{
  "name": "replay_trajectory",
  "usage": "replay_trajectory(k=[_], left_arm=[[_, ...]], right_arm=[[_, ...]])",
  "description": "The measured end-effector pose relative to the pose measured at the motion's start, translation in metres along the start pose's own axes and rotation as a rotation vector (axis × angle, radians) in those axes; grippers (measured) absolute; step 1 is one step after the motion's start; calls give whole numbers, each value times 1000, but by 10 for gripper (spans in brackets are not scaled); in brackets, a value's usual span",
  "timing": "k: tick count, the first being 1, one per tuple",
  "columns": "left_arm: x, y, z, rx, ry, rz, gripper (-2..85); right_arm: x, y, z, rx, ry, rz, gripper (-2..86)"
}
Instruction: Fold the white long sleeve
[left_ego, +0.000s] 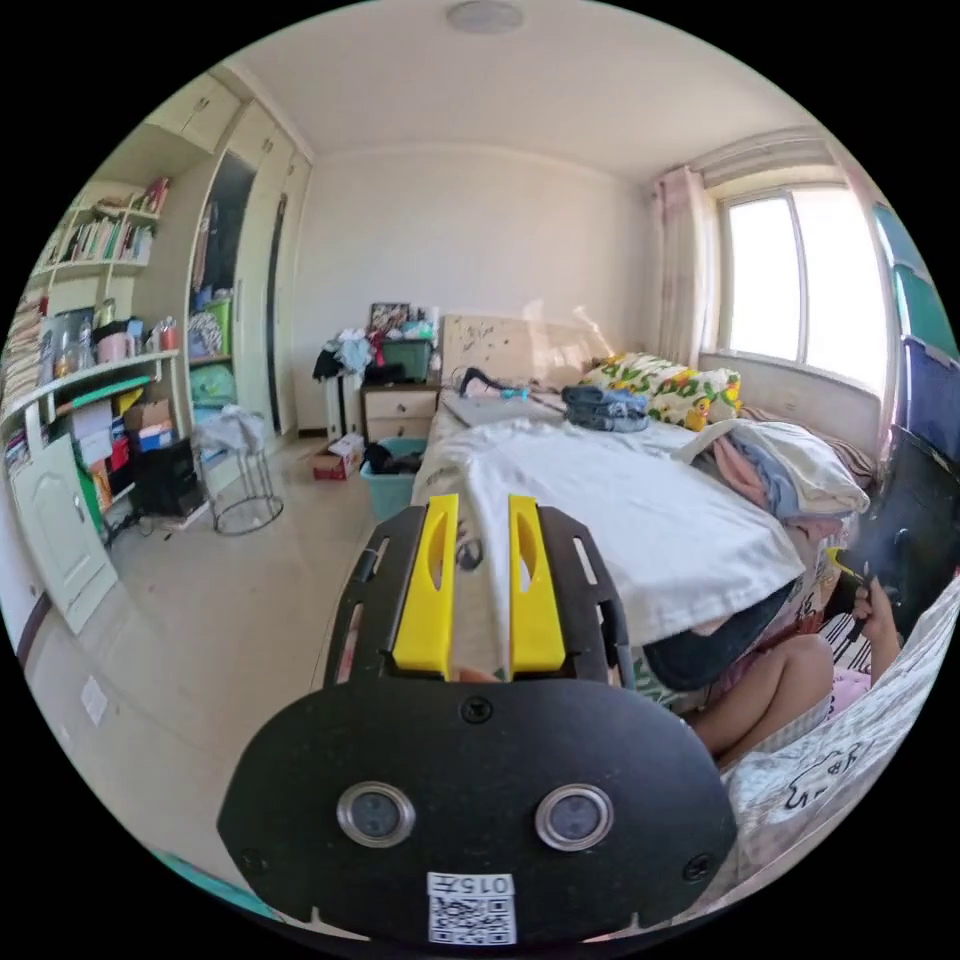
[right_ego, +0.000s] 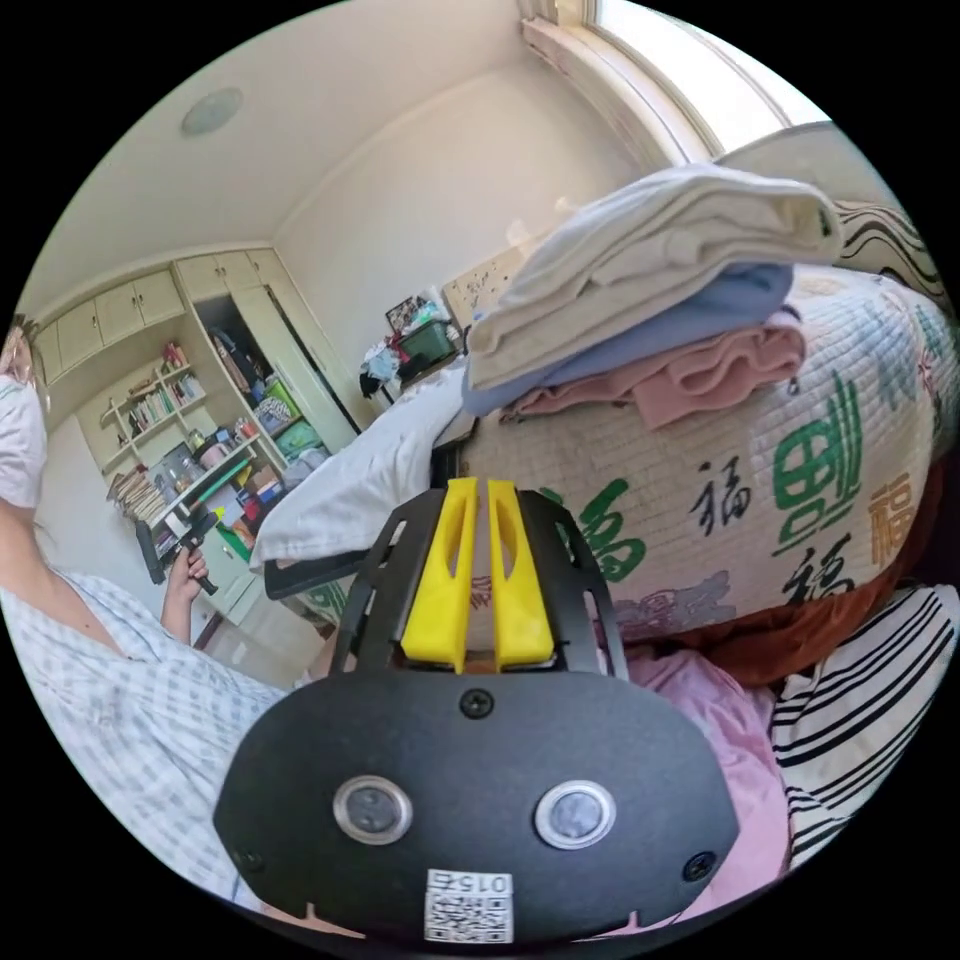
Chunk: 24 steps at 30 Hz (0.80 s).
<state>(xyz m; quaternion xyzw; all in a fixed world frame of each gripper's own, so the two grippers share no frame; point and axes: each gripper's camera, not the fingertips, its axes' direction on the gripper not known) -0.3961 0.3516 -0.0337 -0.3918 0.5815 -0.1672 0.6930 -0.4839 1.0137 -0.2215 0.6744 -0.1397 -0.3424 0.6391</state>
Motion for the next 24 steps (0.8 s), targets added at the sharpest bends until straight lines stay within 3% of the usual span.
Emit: replay_trajectory(k=[3,7,11,15,17,20,24], left_arm=[[42,-58,33,59,124,157,76],[115,-139,109,96,447,319,79],[186,-217,211,-12,741,260,97],[237,-253,310,-147,826,154,91],[268,-257,374,-311,836,143,82],[283,-245,435,-453,1006,112,90],[256,-221,473,-405,929,-128,106]], right_arm=[[-29,-37,-19,100,50,-77,59],[-65,-117,-18,153,98,-157,75],[-89,-193,-2,207,102,-180,76],[-96,-283,45,217,56,-136,76],[-90,-325,76,171,33,-78,79],[-79,-398,137,44,2,-17,86],[-71,-486,233,-65,212,-10,90]])
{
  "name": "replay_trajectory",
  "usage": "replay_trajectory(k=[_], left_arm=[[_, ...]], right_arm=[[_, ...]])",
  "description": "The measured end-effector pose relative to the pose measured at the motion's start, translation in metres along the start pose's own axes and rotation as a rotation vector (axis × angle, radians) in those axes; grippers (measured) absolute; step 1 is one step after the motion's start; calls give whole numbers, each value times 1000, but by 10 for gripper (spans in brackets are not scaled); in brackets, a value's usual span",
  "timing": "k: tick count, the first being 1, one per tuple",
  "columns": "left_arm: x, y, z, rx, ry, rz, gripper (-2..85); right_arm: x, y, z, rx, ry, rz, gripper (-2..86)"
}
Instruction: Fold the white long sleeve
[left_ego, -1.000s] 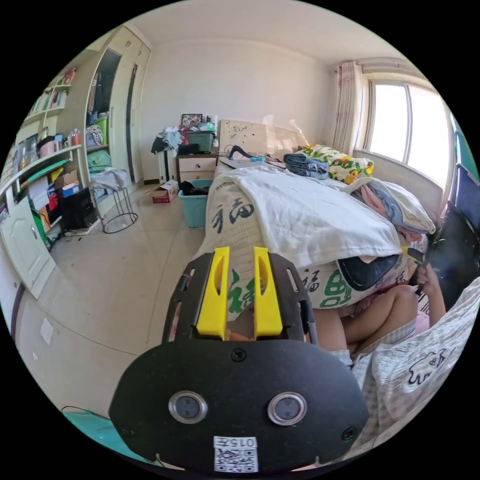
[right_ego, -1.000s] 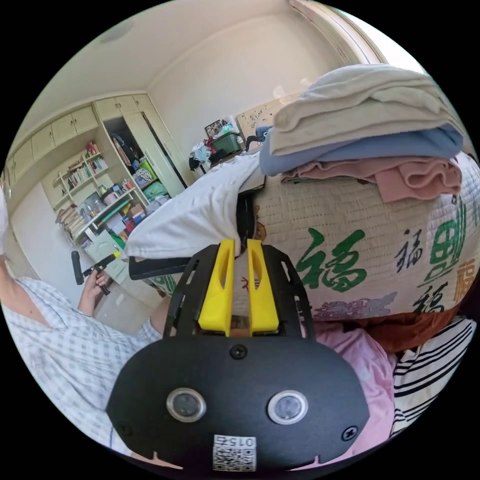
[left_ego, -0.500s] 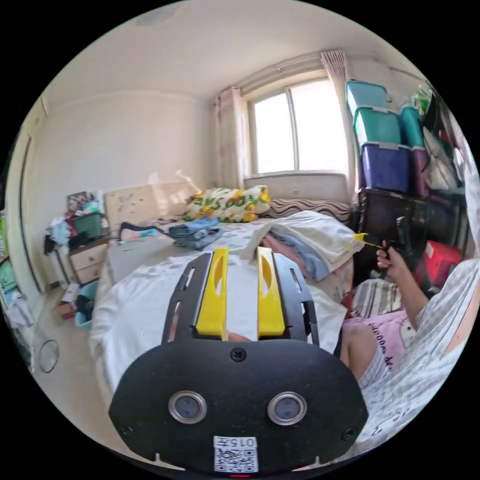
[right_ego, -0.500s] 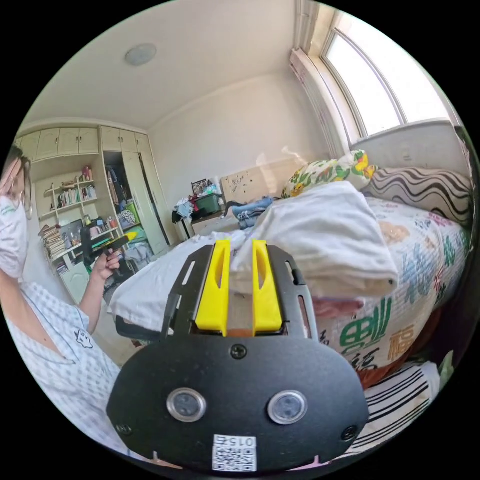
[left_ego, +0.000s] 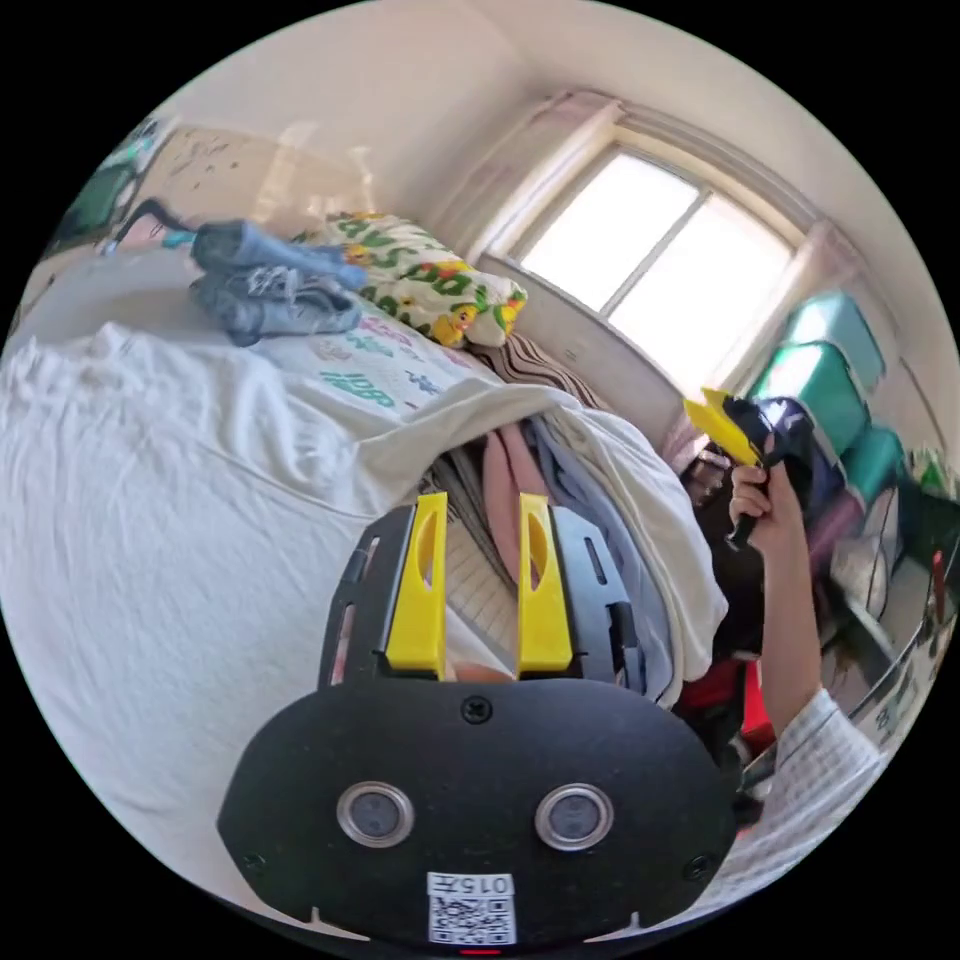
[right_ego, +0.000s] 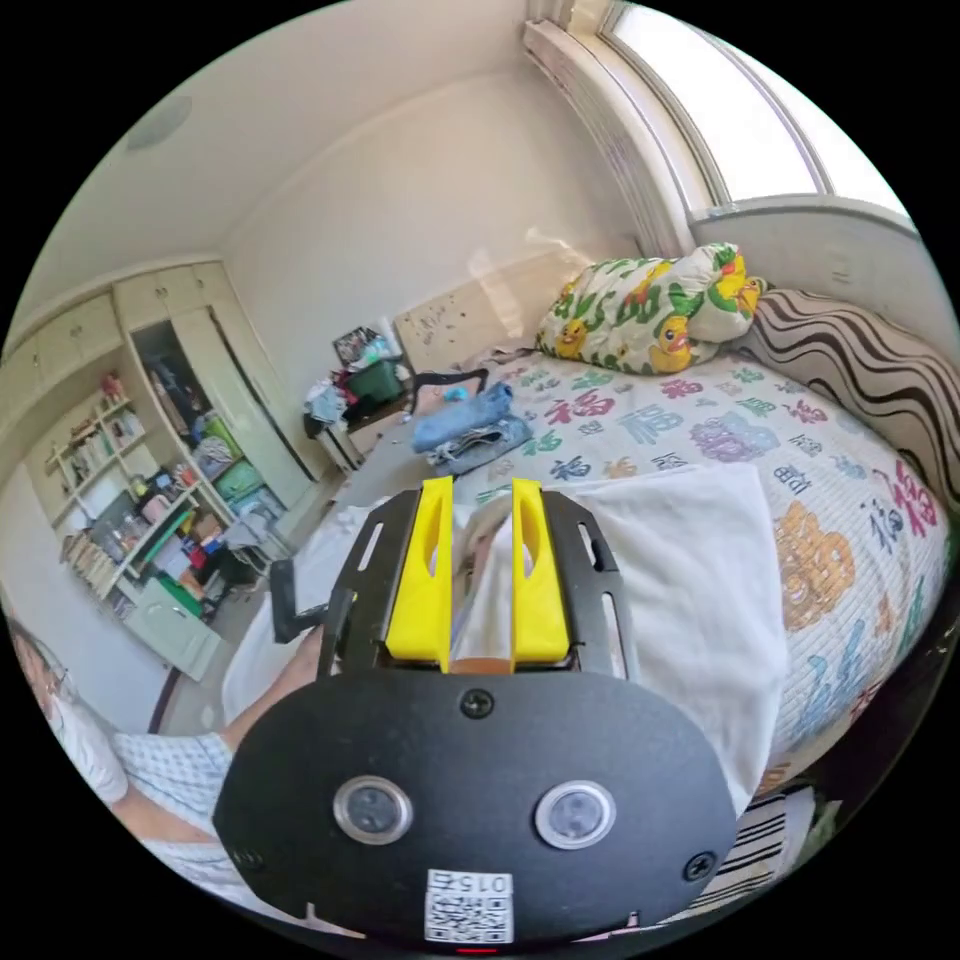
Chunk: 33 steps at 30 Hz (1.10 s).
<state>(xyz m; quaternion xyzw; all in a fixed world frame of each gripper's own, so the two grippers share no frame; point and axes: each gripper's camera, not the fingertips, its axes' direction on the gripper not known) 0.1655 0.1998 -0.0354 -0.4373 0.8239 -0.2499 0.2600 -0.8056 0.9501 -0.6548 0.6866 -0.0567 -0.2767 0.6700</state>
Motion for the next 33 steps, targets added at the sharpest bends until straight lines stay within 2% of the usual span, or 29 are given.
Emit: replay_trajectory(k=[2,4,7,11,17,19,21,24,28,33], left_arm=[[-26,-8,1,16,96,-46,105],[-44,-11,3,10,136,-108,100],[-68,-11,1,28,172,-189,95],[-69,-7,-17,171,64,-189,89],[-86,-7,-20,167,82,-202,83],[-91,-7,-20,163,88,-201,83],[-93,-7,-22,161,86,-192,82],[-101,-4,-24,157,91,-192,82],[-108,0,-35,192,120,-153,89],[-132,0,-82,362,254,-194,123]], right_arm=[[1,-33,53,-64,162,17,87],[17,-68,126,-227,284,98,84],[35,-94,176,-275,394,186,91],[57,-113,206,-301,413,305,98],[69,-96,285,-528,393,297,69],[60,-83,298,-572,426,255,16],[48,-78,294,-561,443,217,1],[10,-74,259,-380,425,122,-6],[-85,-50,181,-72,210,-101,-6],[-196,50,114,-55,-105,-406,-4]])
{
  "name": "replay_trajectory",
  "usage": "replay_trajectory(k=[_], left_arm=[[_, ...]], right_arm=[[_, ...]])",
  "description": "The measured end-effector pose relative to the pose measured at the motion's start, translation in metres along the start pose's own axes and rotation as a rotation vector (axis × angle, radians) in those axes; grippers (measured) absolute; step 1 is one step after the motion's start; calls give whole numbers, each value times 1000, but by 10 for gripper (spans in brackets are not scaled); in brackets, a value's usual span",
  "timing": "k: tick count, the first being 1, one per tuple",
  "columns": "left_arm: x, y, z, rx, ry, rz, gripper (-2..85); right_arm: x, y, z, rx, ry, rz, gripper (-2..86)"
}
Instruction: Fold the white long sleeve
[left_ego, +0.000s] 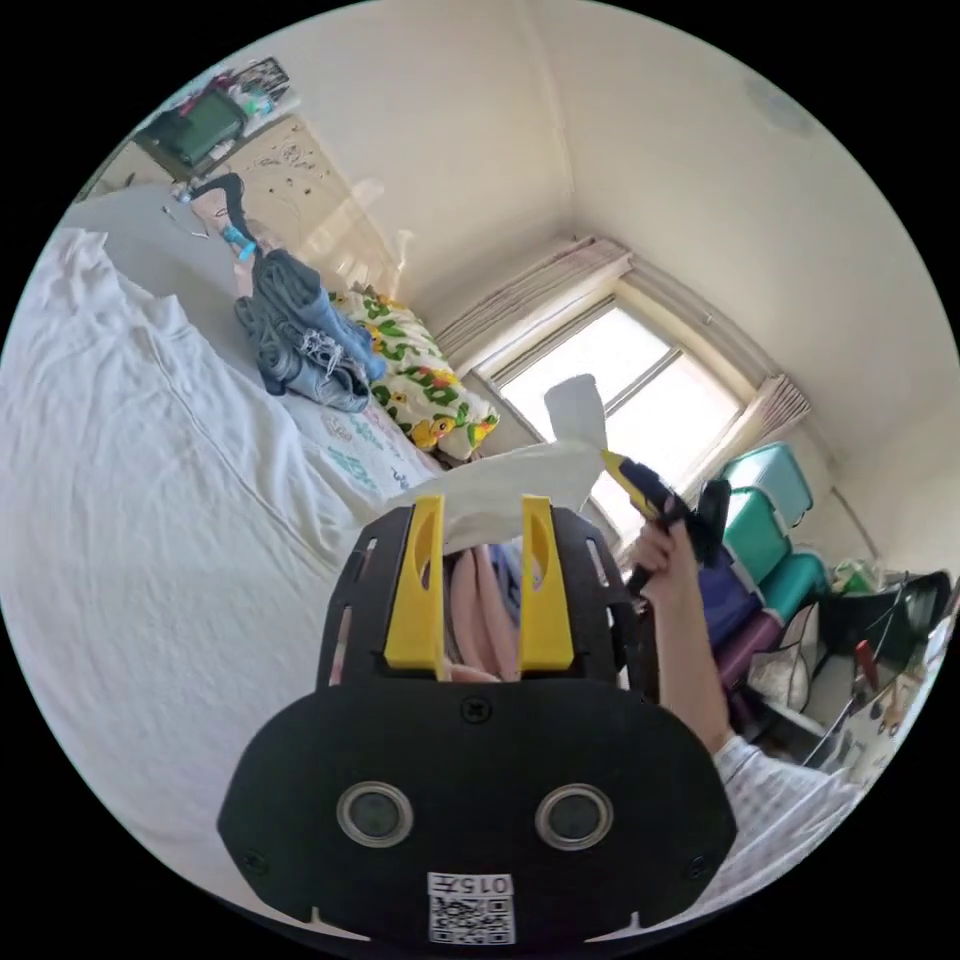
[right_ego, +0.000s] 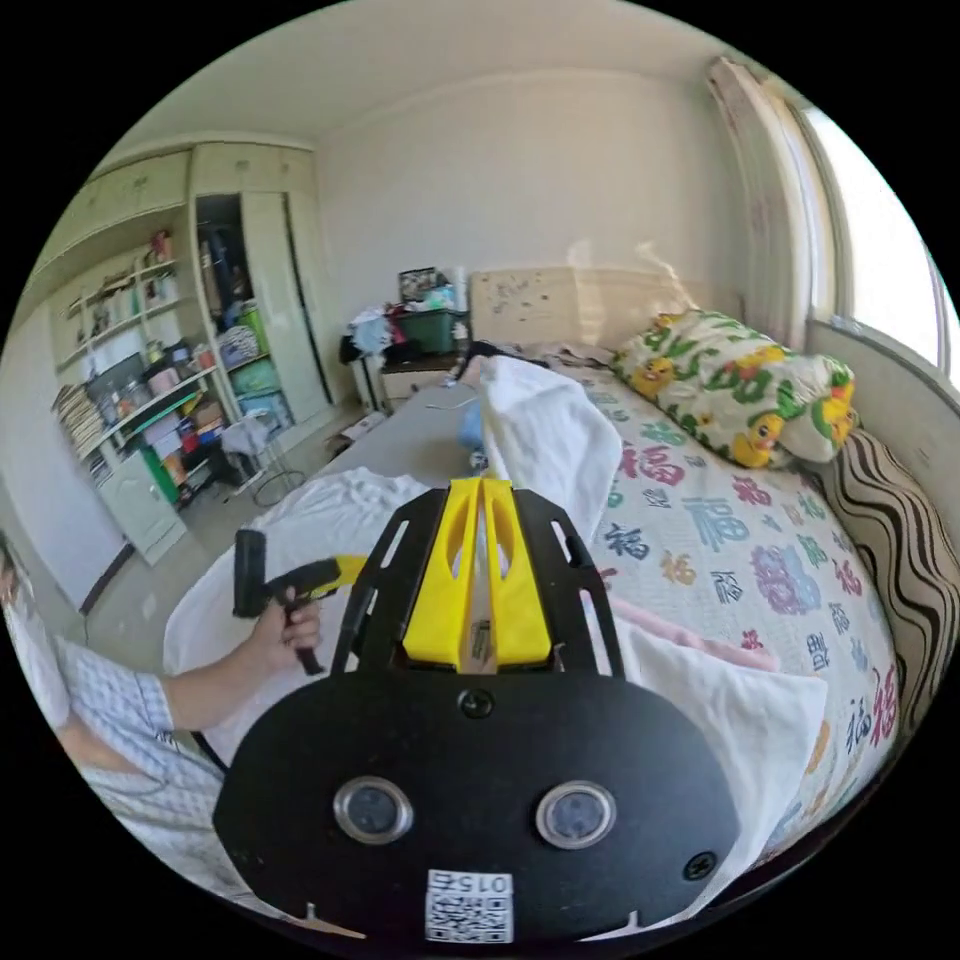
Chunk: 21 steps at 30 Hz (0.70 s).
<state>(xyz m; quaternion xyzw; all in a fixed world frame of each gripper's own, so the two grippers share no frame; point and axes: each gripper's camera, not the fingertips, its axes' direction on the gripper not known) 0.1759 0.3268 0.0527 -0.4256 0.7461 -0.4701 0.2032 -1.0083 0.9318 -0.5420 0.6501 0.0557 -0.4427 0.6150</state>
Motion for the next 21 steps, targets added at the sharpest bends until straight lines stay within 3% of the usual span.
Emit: replay_trajectory(k=[6,8,11,13,18,21], left_arm=[[-51,-2,-24,-51,399,-249,154],[-52,6,-11,-168,469,-241,97],[-42,11,-7,-213,433,-204,6],[-33,9,-10,-207,412,-195,-2],[10,4,-45,-243,243,-99,2],[20,32,-82,-232,61,-55,57]], right_arm=[[-97,142,11,-71,-137,-50,-3],[-104,174,15,-97,-155,-14,-2],[-103,214,-5,-74,-169,58,-2],[-104,235,-35,-54,-112,67,-2],[-112,256,-95,45,-53,53,-2],[-104,271,-110,102,-118,100,-1]])
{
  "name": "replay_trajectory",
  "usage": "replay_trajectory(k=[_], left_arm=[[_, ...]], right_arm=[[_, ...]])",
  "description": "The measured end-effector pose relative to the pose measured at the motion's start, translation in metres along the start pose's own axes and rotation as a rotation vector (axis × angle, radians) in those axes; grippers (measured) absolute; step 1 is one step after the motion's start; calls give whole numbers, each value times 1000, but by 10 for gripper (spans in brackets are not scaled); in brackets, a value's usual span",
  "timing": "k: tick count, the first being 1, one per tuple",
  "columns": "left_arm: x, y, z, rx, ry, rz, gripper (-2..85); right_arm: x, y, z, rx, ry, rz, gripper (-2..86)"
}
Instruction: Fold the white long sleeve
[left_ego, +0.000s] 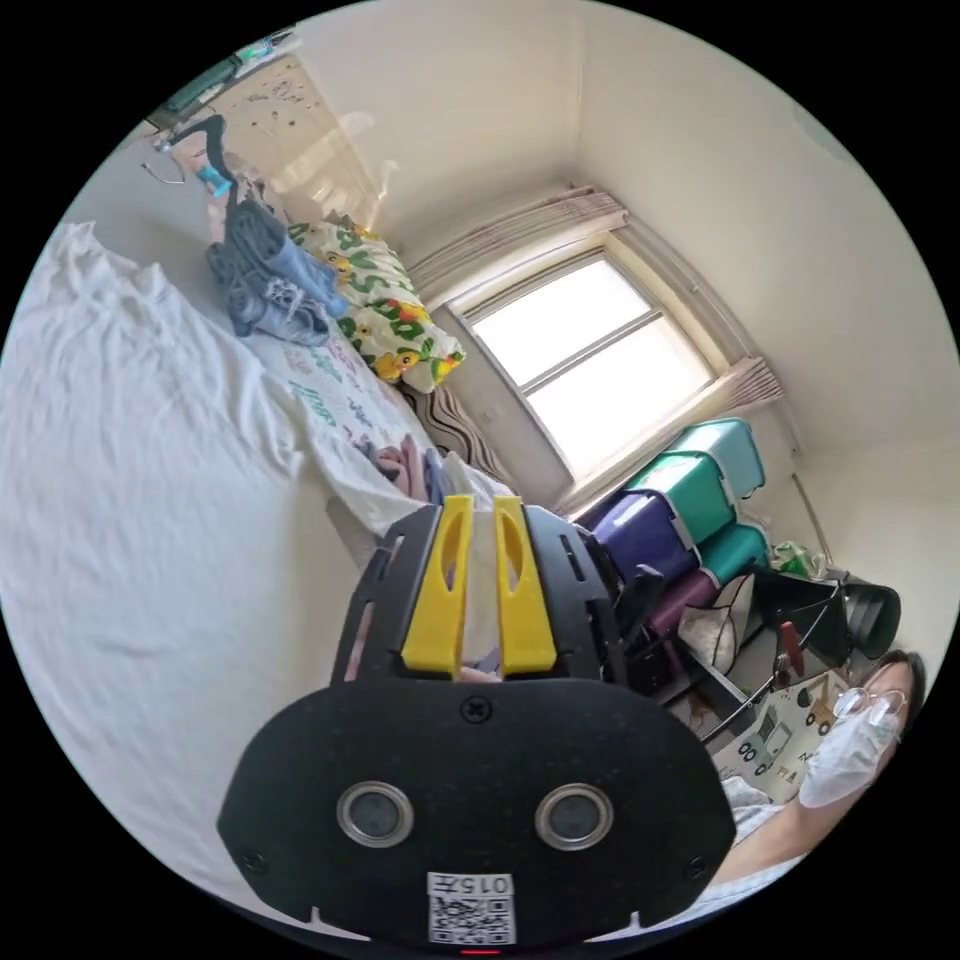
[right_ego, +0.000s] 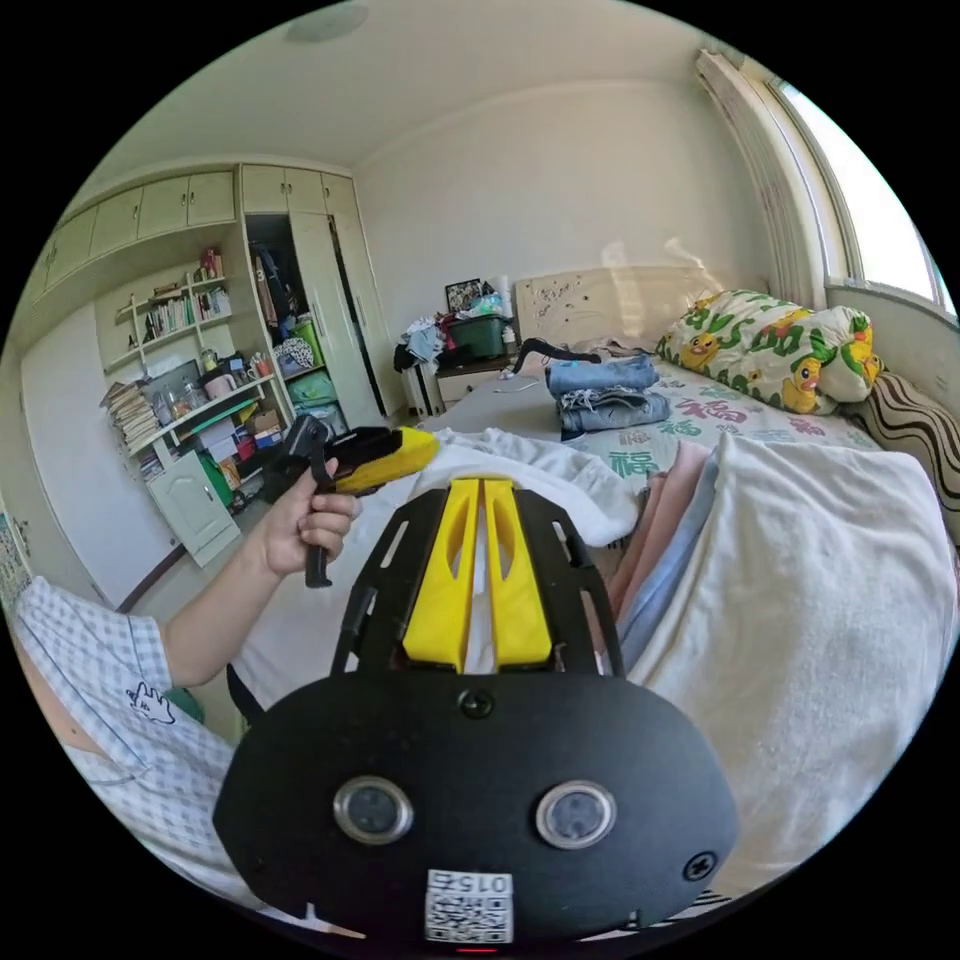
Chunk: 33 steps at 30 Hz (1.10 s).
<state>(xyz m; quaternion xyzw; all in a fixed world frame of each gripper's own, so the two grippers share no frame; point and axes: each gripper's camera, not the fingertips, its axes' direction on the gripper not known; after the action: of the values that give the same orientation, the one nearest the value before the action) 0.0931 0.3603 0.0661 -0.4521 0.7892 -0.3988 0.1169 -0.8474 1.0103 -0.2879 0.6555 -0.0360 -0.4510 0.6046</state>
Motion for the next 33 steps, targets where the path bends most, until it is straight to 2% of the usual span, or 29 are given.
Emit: replay_trajectory(k=[2,4,6,8,10,15,20,23,26,30,33], left_arm=[[-13,34,-9,-10,17,-63,135],[-21,52,-6,-26,65,-71,149],[-27,64,0,-46,110,-89,112],[-37,74,1,-37,269,-152,14],[-38,80,-12,17,318,-183,3],[-7,100,-101,97,223,-46,-5],[19,145,-219,92,-133,21,-5],[35,178,-248,59,-246,26,-5],[34,202,-266,101,-324,-34,-4],[33,218,-275,138,-310,-62,1],[44,220,-277,131,-384,-31,14]], right_arm=[[9,12,-6,29,-54,48,-1],[19,28,-11,50,-123,101,-1],[21,40,-15,60,-152,118,-1],[20,49,-21,50,-160,106,-1],[13,62,-37,42,-161,32,-2],[6,97,-77,25,-126,-141,0],[27,127,-74,-29,-87,-170,4],[50,138,-48,-76,-105,-141,9],[75,143,-19,-101,-154,-91,17],[102,143,15,-128,-150,-88,42],[125,137,33,-152,-92,-99,60]])
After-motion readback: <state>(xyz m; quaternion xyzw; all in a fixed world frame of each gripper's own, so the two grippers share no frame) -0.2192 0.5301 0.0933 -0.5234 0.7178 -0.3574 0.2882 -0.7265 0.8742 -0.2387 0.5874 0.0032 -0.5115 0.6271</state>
